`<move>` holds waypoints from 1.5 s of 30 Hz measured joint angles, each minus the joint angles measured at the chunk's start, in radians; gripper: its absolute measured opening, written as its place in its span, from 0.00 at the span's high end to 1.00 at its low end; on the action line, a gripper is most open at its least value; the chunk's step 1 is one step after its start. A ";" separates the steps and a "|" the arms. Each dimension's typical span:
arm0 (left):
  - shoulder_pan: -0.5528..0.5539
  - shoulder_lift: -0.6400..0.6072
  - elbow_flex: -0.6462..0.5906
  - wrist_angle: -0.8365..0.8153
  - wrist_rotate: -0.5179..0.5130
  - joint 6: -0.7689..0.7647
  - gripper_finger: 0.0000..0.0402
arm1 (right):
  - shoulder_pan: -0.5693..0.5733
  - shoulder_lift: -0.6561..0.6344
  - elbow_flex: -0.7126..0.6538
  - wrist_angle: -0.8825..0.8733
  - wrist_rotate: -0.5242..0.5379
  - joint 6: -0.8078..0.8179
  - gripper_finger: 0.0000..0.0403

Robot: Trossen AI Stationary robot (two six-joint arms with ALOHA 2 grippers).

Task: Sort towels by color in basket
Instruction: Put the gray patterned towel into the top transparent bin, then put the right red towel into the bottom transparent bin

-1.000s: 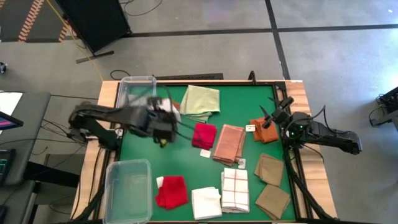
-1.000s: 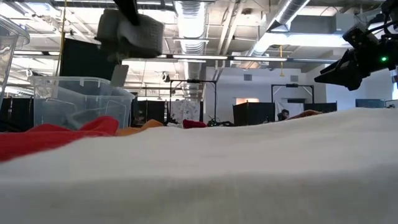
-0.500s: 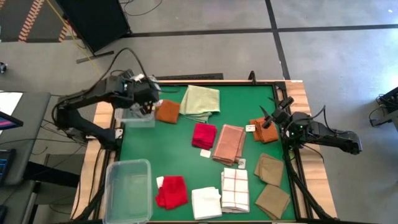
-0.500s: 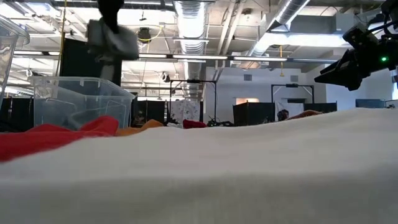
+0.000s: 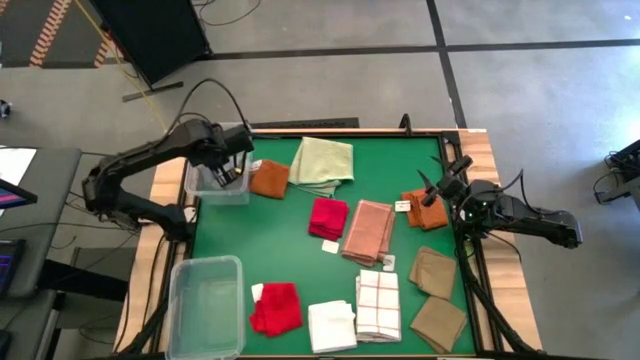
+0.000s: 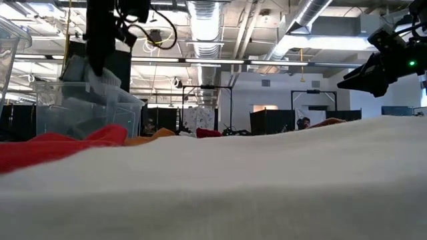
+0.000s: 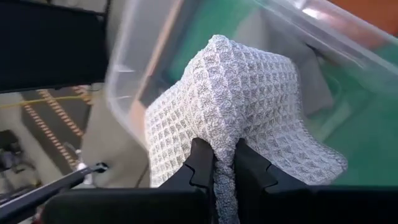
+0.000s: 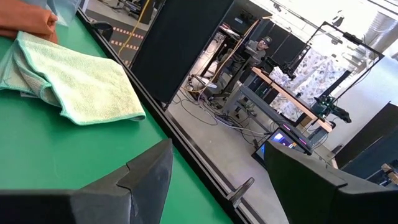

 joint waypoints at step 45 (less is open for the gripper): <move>-0.138 -0.042 -0.036 0.055 0.027 -0.024 0.53 | -0.013 0.000 0.000 0.101 -0.129 0.366 0.29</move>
